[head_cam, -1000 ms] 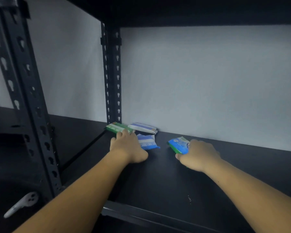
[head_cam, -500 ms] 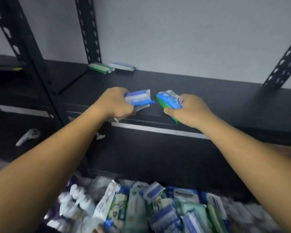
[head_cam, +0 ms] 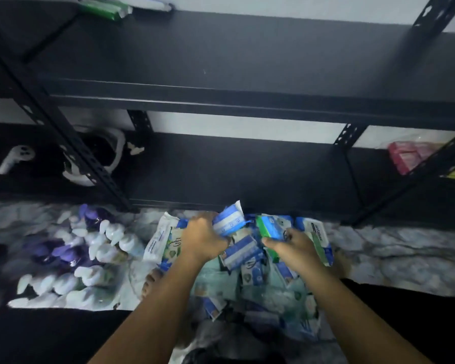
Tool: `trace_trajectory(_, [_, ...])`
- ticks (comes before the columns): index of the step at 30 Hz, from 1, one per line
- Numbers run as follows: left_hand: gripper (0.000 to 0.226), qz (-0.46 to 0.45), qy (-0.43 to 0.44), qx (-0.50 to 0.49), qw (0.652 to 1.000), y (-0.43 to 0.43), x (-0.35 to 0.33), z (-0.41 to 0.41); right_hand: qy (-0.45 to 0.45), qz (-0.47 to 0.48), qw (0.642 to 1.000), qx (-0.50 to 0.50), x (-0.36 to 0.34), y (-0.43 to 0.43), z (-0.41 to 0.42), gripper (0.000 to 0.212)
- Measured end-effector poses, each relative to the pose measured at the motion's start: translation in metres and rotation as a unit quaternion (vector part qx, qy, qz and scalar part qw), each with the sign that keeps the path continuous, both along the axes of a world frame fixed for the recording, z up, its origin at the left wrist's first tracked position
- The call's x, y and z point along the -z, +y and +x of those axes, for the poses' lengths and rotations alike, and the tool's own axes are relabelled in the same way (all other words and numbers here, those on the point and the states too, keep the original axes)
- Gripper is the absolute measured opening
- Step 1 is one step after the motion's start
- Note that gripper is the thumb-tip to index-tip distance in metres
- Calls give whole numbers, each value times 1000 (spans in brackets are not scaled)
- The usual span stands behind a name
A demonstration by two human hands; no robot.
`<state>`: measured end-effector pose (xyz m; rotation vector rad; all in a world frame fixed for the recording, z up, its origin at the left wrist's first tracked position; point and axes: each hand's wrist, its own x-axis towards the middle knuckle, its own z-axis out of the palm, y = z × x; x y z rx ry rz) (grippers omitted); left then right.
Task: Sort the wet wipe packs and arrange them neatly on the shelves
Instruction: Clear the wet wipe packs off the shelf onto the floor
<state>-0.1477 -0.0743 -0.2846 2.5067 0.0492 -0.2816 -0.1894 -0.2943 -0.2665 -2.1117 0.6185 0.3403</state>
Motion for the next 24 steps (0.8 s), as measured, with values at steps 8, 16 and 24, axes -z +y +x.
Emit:
trace_trajectory(8, [74, 64, 109, 19, 992, 8, 84, 1, 92, -152, 981, -74, 79, 1, 2, 58])
trace_trajectory(16, [59, -36, 120, -38, 991, 25, 115, 15, -22, -402, 899, -171, 93, 8, 6, 61])
trace_trajectory(24, [67, -38, 113, -205, 971, 81, 134, 34, -9, -346, 918, -194, 97, 35, 83, 70])
